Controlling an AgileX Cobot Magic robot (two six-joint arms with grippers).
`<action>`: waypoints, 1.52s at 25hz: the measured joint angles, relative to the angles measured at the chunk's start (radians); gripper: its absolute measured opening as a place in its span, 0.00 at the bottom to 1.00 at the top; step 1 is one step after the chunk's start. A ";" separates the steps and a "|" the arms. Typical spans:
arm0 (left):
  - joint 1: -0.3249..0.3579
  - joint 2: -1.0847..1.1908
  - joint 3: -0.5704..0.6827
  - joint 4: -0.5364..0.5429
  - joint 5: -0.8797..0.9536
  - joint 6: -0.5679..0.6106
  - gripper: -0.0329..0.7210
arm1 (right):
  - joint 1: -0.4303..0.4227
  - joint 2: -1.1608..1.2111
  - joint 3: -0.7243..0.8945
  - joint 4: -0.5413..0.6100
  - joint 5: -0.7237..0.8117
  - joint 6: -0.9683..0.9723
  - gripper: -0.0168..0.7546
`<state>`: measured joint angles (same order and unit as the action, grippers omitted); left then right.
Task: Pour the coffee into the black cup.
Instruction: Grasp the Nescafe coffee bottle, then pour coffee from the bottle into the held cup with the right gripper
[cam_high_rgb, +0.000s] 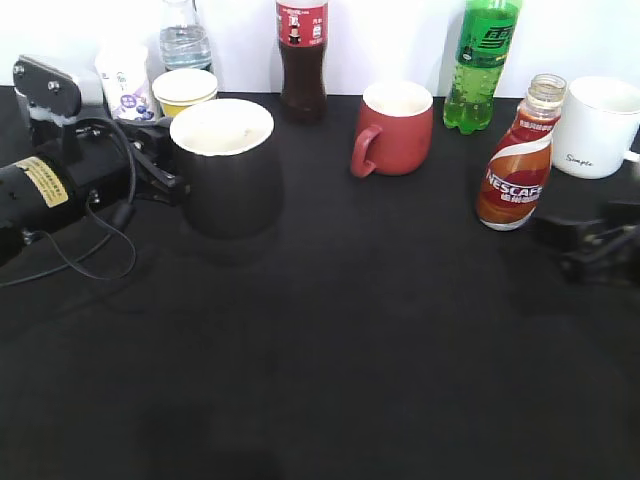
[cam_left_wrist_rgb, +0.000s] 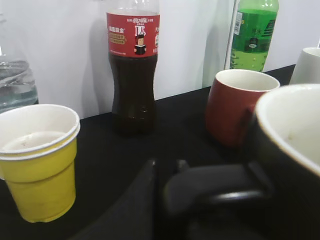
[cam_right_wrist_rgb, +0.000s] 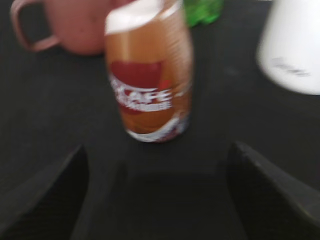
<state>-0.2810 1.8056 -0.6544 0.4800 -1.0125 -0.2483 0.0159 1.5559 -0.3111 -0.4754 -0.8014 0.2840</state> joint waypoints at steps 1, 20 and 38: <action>0.000 0.000 0.000 -0.001 0.002 0.000 0.12 | 0.000 0.037 -0.025 -0.016 -0.007 0.000 0.90; 0.000 0.000 0.000 -0.002 0.003 0.000 0.12 | 0.062 0.515 -0.348 -0.033 -0.390 -0.083 0.76; -0.203 0.000 -0.087 0.128 0.021 -0.027 0.12 | 0.065 0.088 -0.345 -0.314 -0.258 -0.067 0.71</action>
<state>-0.4841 1.8056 -0.7414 0.6076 -0.9914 -0.2756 0.0810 1.6435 -0.6565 -0.7897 -1.0589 0.2168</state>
